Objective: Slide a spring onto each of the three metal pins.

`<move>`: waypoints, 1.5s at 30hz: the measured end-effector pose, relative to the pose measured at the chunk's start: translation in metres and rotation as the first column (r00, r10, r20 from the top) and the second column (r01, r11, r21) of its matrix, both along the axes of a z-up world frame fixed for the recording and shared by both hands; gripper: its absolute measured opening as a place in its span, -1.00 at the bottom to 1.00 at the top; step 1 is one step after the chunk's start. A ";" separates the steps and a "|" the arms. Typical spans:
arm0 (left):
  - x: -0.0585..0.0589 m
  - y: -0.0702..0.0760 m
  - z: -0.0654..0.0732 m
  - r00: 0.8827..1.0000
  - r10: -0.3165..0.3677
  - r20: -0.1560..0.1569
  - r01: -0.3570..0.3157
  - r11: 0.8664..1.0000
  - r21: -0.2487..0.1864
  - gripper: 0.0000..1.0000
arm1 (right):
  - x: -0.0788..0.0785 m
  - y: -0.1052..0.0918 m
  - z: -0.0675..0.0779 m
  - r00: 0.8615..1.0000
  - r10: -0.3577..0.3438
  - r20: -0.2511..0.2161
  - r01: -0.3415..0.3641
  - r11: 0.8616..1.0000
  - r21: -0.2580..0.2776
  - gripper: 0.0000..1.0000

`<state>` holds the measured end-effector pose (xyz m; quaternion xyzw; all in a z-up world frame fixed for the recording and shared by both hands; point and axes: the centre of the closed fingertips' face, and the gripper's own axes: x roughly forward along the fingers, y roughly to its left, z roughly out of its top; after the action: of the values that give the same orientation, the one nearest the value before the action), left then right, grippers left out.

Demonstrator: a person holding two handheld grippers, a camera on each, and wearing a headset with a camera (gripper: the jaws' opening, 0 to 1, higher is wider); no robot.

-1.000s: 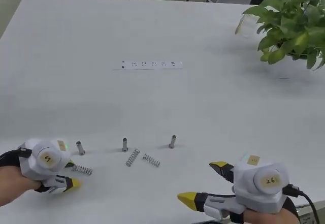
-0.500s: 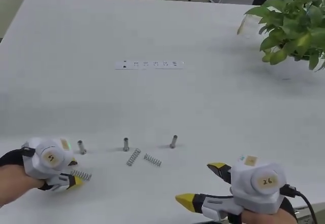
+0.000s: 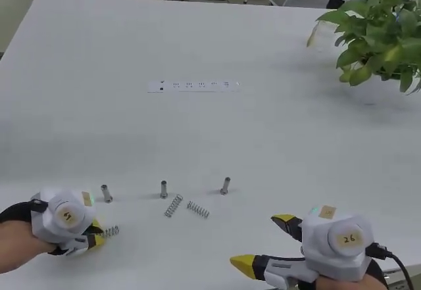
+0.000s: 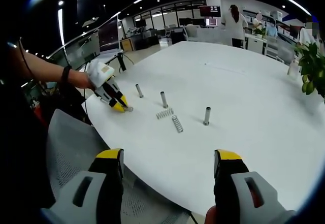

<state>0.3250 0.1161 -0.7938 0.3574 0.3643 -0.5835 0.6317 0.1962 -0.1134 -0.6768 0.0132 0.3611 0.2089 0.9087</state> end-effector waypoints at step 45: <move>-0.048 -0.006 0.046 0.991 0.119 0.055 -0.111 0.985 -0.128 -0.96 | -0.006 0.020 -0.007 0.997 0.078 -0.010 -0.078 0.997 0.011 0.37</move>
<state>0.2766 0.1106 -0.7477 0.3134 0.3273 -0.5562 0.6967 0.1897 -0.0935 -0.6838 0.0049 0.3652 0.2457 0.8979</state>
